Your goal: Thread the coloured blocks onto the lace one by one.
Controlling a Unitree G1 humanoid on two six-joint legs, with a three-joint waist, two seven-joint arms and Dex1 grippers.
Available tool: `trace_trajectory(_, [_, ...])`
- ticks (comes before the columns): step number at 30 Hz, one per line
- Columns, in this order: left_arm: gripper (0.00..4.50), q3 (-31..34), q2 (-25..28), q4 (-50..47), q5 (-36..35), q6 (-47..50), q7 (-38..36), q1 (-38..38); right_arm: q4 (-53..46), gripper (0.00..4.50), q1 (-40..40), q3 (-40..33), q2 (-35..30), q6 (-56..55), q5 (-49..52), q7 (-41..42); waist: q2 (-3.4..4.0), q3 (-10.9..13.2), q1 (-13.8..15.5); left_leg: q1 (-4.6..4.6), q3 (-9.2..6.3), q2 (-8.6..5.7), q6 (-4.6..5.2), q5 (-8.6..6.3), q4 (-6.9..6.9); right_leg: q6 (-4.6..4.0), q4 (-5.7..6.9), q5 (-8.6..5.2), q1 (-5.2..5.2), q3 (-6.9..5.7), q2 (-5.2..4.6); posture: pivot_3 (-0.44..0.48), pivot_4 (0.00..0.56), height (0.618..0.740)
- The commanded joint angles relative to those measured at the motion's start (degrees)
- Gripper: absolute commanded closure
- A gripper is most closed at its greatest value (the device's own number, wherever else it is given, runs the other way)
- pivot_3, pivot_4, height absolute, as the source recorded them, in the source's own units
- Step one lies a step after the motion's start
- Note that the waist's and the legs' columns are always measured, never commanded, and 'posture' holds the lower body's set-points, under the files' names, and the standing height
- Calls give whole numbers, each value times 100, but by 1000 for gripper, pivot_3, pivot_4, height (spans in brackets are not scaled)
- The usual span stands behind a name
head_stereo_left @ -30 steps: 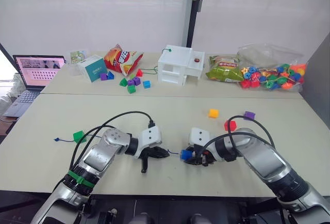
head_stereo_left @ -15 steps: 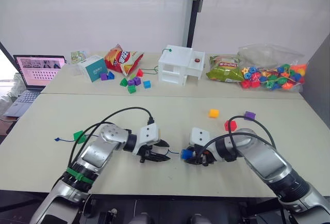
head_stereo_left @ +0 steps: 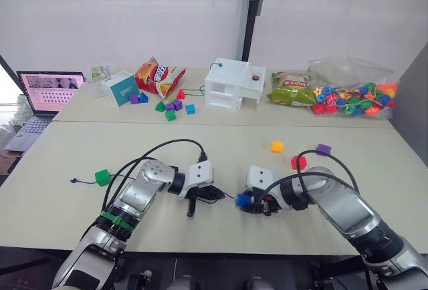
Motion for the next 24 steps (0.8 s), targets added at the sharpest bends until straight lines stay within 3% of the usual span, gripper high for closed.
trace_trajectory(1, [4500, 23, 3, -308, -40, -7, -53, -16, -207, 3210, 15, -116, -51, 40, 129, -9, 0, 0, 0, 0, 0, 0, 0, 0, 0, 0, 0, 0, 0, 0, 0, 0, 150, 740])
trace_trajectory(11, [4500, -354, 74, -723, 171, 377, -216, -75, -169, 3210, -1, -91, -19, 58, 94, -40, 0, 0, -1, 0, 0, 0, 0, 0, 0, 0, 0, 0, 1, 0, 0, 0, 150, 740])
trace_trajectory(24, [4500, -453, -329, -795, 306, 748, 84, -242, -182, 3210, 32, -74, -20, 85, 91, -80, 0, 0, -1, 0, 0, 0, 0, 0, 1, 0, 0, 0, 2, 0, 1, 0, 150, 740])
